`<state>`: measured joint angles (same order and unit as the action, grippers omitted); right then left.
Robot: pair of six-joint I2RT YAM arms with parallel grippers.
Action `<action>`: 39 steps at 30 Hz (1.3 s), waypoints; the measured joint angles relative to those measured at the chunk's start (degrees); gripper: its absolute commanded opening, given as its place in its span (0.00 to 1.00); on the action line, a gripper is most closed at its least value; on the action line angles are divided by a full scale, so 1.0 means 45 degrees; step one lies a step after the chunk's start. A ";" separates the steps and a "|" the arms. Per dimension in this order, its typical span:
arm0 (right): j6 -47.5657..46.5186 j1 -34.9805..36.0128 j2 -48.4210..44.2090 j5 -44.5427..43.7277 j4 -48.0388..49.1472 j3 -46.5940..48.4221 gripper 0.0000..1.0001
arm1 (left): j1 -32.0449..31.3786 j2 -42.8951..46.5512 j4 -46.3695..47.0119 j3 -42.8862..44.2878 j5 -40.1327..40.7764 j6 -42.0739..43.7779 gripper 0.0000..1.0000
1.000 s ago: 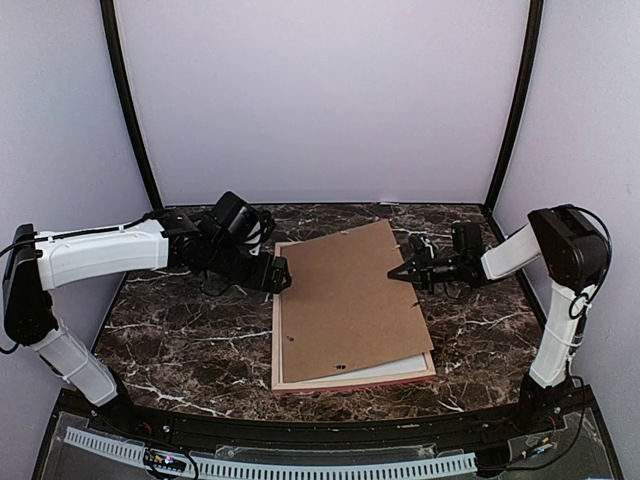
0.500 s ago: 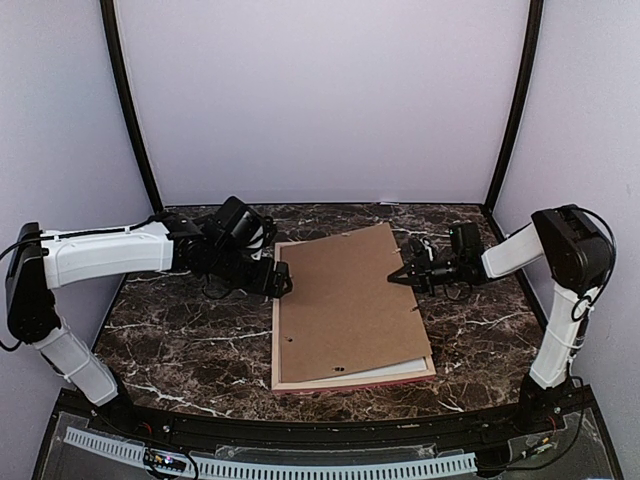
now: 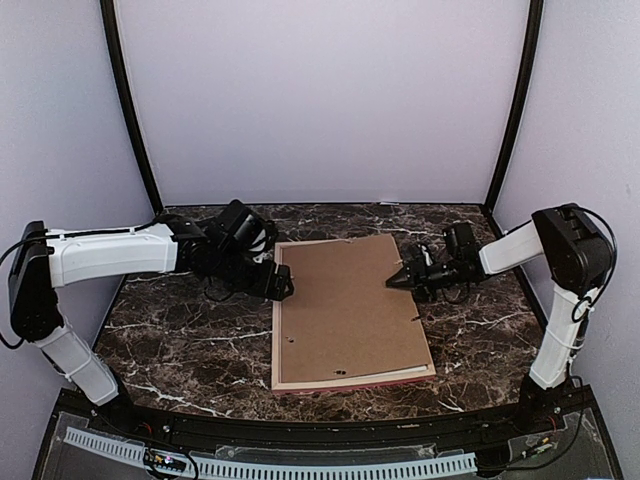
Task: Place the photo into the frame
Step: Place the backboard on the frame body.
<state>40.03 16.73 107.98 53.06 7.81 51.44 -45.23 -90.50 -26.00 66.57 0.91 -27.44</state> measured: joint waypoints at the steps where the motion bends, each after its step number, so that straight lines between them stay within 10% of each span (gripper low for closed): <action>1: -0.0126 0.0024 0.0000 -0.0131 -0.0219 0.0102 0.46 | 0.0005 -0.0019 0.0034 0.0000 -0.0005 0.0000 0.90; 39: -0.2968 0.1370 -0.0170 -0.5299 -0.6635 0.3283 0.62 | 0.0189 -0.1258 0.0248 0.0005 0.0053 0.0102 0.90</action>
<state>26.68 22.90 107.22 29.21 -22.04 66.22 -44.38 -96.16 -24.88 66.59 1.15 -26.98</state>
